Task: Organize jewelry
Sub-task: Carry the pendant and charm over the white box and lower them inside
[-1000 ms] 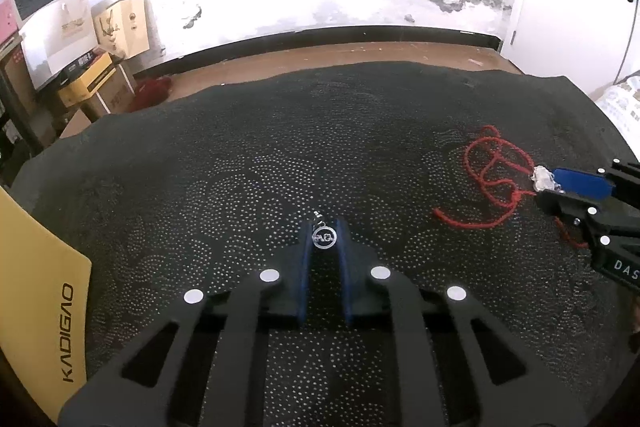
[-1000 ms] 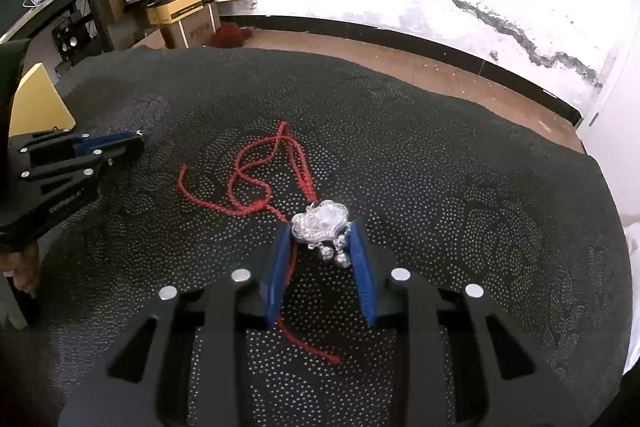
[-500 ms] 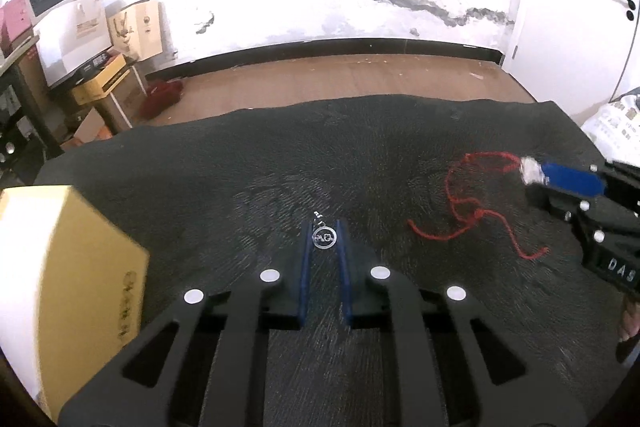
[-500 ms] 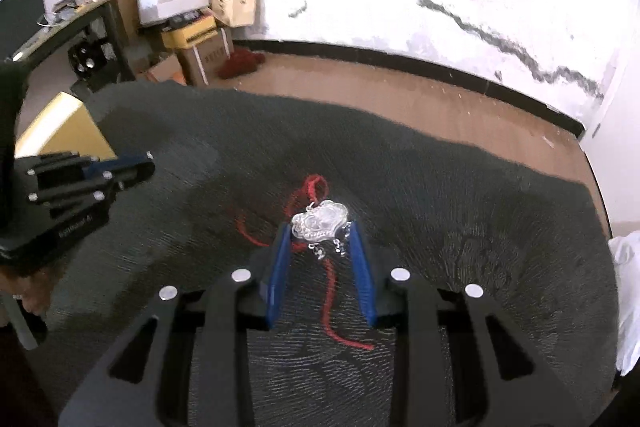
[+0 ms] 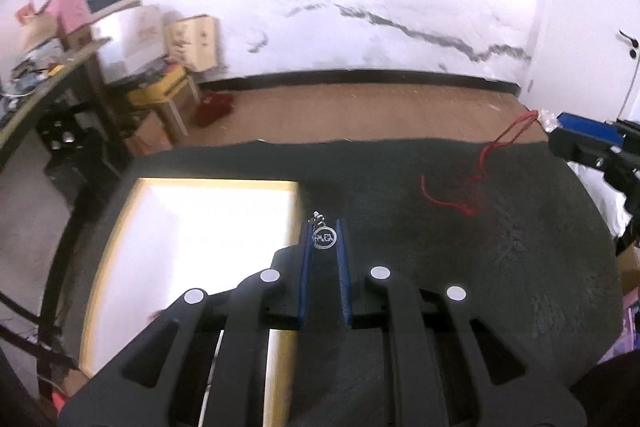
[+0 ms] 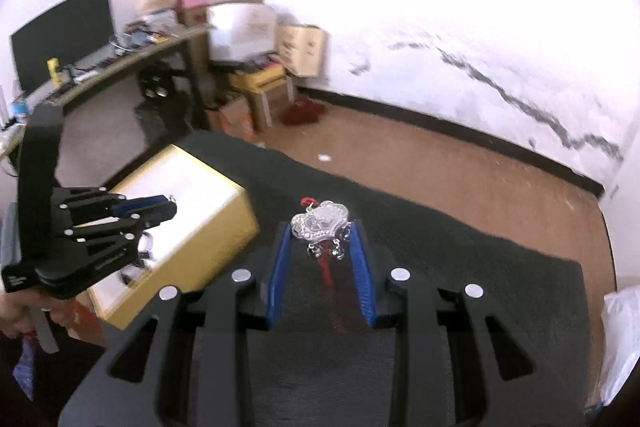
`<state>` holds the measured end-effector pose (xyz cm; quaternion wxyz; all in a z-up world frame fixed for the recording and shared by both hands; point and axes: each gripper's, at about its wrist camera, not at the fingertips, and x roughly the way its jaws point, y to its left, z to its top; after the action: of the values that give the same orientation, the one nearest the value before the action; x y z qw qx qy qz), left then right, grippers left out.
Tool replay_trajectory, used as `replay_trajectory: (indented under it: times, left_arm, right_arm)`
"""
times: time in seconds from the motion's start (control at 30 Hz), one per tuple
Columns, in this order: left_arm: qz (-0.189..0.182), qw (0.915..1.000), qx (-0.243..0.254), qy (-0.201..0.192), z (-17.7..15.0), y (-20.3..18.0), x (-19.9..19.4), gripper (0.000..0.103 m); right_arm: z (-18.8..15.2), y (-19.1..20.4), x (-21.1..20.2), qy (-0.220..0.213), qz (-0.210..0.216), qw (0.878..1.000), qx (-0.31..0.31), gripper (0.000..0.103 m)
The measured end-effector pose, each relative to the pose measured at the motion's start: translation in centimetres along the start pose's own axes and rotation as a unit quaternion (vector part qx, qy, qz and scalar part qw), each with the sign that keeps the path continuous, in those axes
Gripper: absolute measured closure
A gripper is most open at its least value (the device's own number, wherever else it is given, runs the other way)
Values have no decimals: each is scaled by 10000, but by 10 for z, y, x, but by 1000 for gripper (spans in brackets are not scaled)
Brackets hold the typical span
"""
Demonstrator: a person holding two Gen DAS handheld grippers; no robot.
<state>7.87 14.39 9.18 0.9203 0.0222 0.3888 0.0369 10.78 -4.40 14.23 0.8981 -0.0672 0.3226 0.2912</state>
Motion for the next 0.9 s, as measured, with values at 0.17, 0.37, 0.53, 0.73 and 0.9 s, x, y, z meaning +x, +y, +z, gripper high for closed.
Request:
replay_trajectory:
  times: [0.17, 0.37, 0.53, 0.73, 0.9]
  left_arm:
    - [318, 9994, -88, -119, -4, 53, -59, 91]
    - [593, 9978, -275, -110, -28, 113, -110, 91]
    - [688, 9961, -547, -106, -47, 153, -126, 91]
    - [723, 9946, -734, -88, -68, 186, -110, 91]
    - [715, 9943, -795, 7, -77, 195, -61, 91]
  right_arm:
    - [44, 73, -28, -191, 370, 9988, -244, 73]
    - [78, 160, -34, -218, 777, 9952, -549, 73]
    - [89, 210, -17, -91, 946, 9926, -761, 73]
    - [81, 244, 30, 245, 929, 9910, -937, 73]
    - [68, 250, 84, 608, 806, 9902, -964, 73]
